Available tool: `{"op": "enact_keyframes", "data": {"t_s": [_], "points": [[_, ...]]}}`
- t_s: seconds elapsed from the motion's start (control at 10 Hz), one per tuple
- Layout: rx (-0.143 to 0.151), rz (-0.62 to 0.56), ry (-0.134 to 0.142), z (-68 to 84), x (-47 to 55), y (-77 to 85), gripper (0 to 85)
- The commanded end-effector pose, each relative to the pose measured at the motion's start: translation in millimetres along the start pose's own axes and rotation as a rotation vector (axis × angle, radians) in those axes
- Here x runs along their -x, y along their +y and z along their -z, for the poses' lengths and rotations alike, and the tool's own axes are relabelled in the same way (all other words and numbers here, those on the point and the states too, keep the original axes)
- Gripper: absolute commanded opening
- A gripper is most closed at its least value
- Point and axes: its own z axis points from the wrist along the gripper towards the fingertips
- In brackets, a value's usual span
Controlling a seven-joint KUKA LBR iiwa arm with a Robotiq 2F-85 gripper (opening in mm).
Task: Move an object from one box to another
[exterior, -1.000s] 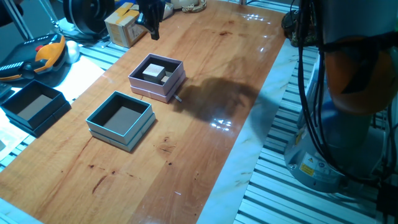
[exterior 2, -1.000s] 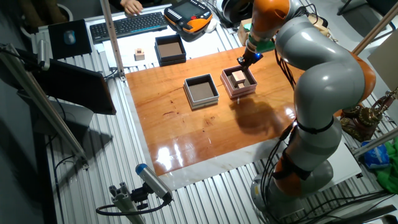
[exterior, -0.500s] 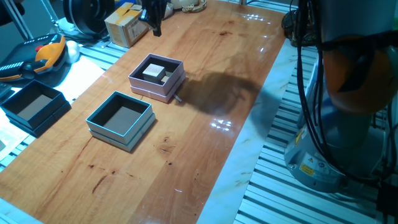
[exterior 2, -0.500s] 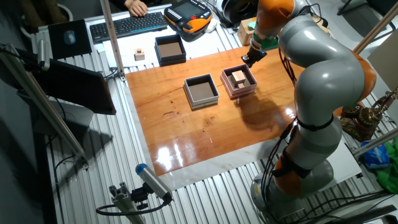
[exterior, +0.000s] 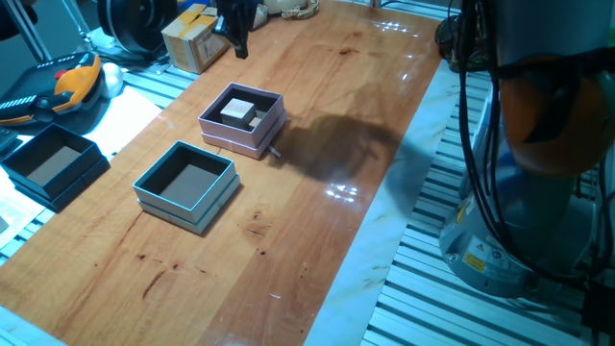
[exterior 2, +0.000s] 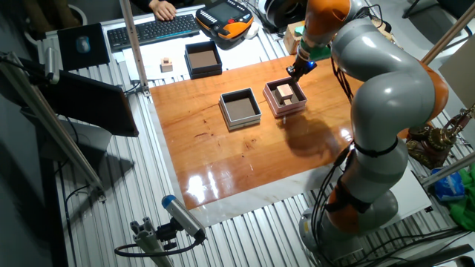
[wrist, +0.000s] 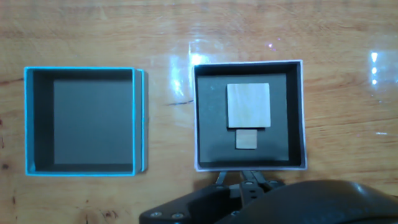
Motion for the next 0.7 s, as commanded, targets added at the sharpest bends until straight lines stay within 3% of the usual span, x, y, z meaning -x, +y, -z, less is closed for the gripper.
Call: {"op": "enact_keyframes", "data": {"t_s": [0.0, 0.4, 0.6], "points": [[0.000, 0.003, -0.004, -1.4, 1.7, -2.2, 0.0], [0.001, 0.002, -0.007, -1.3, 2.2, -0.7, 0.0], [-0.028, -0.016, -0.019, -1.3, 2.2, -0.7, 0.0]]}}
